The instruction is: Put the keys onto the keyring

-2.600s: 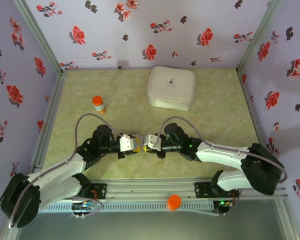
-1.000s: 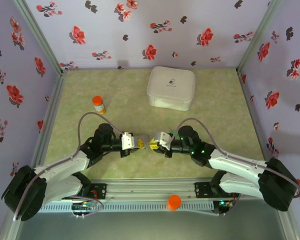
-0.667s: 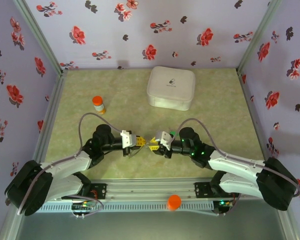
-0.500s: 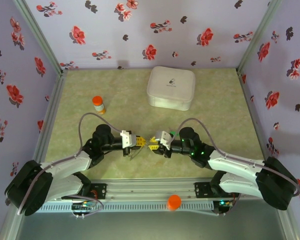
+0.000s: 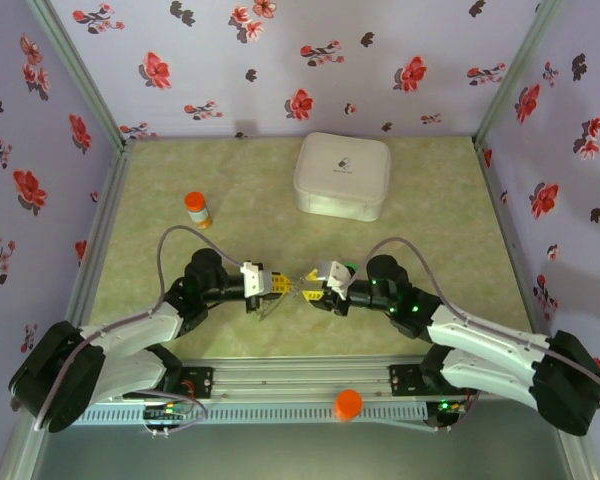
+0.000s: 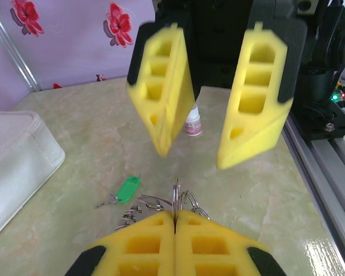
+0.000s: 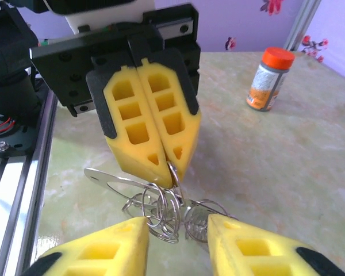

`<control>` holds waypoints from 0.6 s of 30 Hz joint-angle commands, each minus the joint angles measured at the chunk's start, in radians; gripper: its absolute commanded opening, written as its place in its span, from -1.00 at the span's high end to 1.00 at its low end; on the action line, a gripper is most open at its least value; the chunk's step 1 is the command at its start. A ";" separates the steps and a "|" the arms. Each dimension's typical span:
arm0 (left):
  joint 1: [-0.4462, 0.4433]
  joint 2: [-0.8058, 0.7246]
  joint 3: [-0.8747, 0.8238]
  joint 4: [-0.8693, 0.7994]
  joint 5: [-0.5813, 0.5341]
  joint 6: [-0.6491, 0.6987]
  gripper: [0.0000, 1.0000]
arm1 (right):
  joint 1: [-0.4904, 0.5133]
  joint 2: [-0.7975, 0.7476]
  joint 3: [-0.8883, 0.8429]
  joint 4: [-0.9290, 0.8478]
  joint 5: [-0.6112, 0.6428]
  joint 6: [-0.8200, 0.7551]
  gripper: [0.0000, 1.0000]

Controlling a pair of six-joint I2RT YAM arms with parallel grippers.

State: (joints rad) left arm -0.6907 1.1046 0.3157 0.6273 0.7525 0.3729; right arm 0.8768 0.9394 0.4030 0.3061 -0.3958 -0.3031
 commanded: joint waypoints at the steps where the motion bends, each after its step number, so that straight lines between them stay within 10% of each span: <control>1: 0.006 -0.022 -0.002 0.026 0.002 0.032 1.00 | 0.003 0.006 0.012 -0.086 0.043 -0.010 0.23; 18: 0.007 -0.039 -0.005 0.009 -0.008 0.046 1.00 | 0.058 0.154 0.059 0.045 -0.018 0.010 0.13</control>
State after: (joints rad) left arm -0.6907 1.0840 0.3126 0.6182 0.7475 0.3946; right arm 0.9218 1.0851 0.4324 0.2951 -0.3935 -0.3046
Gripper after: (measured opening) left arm 0.061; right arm 0.437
